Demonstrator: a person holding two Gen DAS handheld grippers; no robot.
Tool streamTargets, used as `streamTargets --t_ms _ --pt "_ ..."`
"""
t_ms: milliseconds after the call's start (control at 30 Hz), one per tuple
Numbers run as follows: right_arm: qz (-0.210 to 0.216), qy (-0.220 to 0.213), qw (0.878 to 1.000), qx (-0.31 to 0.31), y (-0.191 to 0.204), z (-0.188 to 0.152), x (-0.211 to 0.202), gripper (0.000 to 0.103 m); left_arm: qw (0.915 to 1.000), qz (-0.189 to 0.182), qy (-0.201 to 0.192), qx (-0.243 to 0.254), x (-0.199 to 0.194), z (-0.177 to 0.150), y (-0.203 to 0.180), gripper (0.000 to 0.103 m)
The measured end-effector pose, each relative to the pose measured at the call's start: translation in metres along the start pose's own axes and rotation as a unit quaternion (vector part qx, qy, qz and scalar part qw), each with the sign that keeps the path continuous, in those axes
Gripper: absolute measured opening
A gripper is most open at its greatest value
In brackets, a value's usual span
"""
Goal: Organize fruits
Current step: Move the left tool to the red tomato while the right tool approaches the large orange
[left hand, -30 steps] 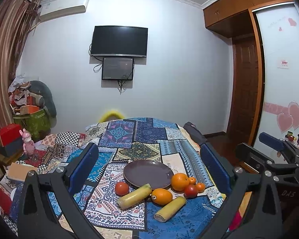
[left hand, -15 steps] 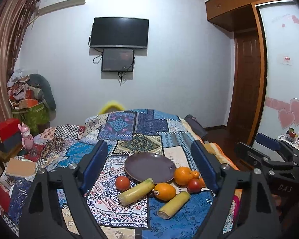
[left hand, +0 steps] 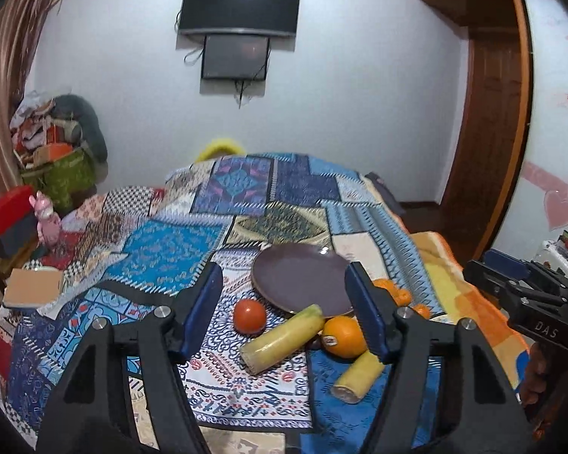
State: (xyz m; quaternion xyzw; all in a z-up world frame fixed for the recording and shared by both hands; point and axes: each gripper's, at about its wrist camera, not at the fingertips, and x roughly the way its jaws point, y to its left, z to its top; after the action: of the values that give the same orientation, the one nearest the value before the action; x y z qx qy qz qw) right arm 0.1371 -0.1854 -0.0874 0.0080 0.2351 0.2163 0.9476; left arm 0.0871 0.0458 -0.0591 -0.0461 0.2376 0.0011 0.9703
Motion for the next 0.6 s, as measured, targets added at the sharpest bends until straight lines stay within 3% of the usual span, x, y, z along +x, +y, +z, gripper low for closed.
streamTargets --t_ms 600 --pt "-0.001 0.128 0.992 0.004 -0.034 -0.011 0.093 0.058 0.9910 0.004 0.134 -0.002 0.114 -0.020 0.042 0.067"
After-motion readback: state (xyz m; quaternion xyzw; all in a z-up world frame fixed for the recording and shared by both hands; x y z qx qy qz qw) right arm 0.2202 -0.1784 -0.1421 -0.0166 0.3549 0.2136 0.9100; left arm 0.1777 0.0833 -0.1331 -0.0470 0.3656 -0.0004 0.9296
